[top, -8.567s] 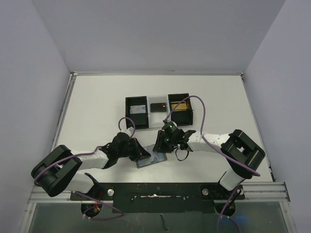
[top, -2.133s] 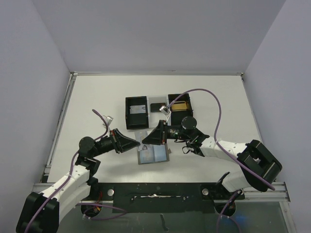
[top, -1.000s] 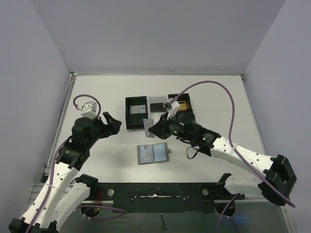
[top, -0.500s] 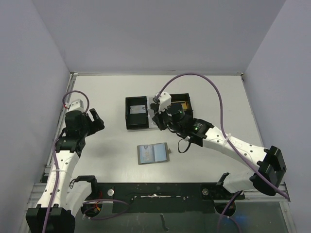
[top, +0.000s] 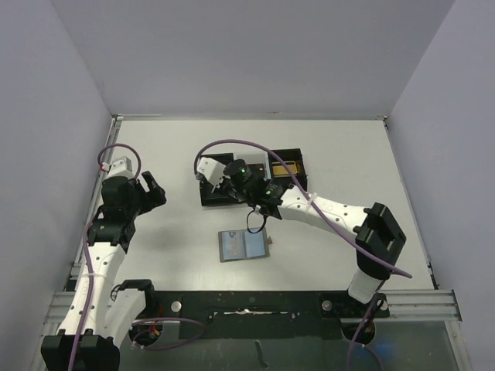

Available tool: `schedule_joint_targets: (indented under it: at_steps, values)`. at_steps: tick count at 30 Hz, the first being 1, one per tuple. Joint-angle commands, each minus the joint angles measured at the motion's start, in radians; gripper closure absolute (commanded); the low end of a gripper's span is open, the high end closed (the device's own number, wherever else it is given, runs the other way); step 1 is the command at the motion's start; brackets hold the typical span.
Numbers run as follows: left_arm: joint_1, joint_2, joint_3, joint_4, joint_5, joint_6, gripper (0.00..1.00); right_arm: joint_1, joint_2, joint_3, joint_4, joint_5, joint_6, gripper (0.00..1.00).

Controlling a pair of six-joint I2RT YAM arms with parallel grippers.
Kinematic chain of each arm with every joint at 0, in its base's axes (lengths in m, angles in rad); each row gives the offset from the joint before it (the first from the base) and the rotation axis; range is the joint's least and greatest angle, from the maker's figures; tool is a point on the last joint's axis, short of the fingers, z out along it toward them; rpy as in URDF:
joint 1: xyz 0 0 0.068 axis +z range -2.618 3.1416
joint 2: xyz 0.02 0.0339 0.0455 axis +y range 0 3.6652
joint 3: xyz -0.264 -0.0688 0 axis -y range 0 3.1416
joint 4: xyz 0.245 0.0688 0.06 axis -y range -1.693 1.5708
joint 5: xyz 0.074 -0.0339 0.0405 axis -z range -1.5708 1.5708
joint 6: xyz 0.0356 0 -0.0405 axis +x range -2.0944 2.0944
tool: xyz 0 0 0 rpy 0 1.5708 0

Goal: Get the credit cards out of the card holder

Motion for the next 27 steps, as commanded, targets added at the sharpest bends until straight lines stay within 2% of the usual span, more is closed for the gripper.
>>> schedule_joint_targets:
  at_steps: [1, 7, 15, 27]
  values:
    - [0.005, -0.017, 0.006, 0.046, 0.001, 0.006, 0.22, -0.005, 0.077, 0.106, 0.035, -0.041, -0.209, 1.0]
    - [-0.005, -0.007, 0.013, 0.036, -0.018, 0.006, 0.22, -0.039, 0.231, 0.23, 0.023, -0.07, -0.268, 1.0]
    - [0.0, -0.021, 0.01, 0.036, -0.042, 0.009, 0.22, -0.08, 0.394, 0.373, -0.006, -0.015, -0.339, 1.0]
    - [0.007, -0.005, 0.012, 0.043, -0.023, 0.021, 0.22, -0.12, 0.539, 0.486, 0.038, -0.015, -0.449, 1.0]
